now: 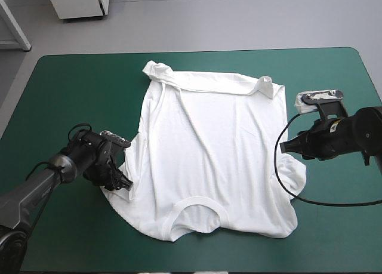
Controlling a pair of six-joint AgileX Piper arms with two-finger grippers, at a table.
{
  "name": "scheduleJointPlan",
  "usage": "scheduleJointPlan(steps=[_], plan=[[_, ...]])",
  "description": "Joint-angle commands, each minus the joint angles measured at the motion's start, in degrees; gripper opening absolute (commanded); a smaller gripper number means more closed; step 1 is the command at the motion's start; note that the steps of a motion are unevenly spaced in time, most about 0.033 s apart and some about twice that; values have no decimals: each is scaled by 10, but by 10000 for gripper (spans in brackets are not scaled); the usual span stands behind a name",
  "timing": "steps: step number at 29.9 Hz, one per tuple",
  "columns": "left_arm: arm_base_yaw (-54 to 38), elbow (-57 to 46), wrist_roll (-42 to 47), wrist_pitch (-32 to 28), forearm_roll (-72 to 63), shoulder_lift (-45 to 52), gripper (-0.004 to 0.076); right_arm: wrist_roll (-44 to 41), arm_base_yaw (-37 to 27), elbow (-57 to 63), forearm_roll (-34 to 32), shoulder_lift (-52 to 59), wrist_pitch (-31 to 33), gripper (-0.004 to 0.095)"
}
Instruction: Fold the cloth
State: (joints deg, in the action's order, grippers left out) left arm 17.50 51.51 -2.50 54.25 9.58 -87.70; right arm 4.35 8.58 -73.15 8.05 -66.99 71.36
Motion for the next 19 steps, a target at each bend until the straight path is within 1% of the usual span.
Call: scheduleJointPlan(steps=[1, 2, 3, 6, 10, 14, 17, 19], plan=[[0, 0, -3, -18, -26, -16, 132, -4, 1, -13, 11, 17, -17, 345], [0, 0, -7, -18, -29, -16, 8, -8, 1, -13, 15, 18, -17, 345], [0, 0, -12, -18, -29, -16, -3, -8, 1, -13, 20, 18, -17, 345], [0, 0, -12, -19, -27, -16, -3, -8, 1, -13, 24, 19, -17, 348], [0, 0, -12, -16, -27, -16, -3, -1, 1, 20, 39, 33, -17, 385], [0, 0, -12, -16, -27, -16, -3, 16, 1, 98, 43, 69, -17, 443], [0, 0, -12, -17, -27, -16, -3, 20, 1, 158, 43, 87, -17, 521], [0, 0, -12, -17, -27, -16, -3, 26, 1, 193, 39, 90, -21, 551]])
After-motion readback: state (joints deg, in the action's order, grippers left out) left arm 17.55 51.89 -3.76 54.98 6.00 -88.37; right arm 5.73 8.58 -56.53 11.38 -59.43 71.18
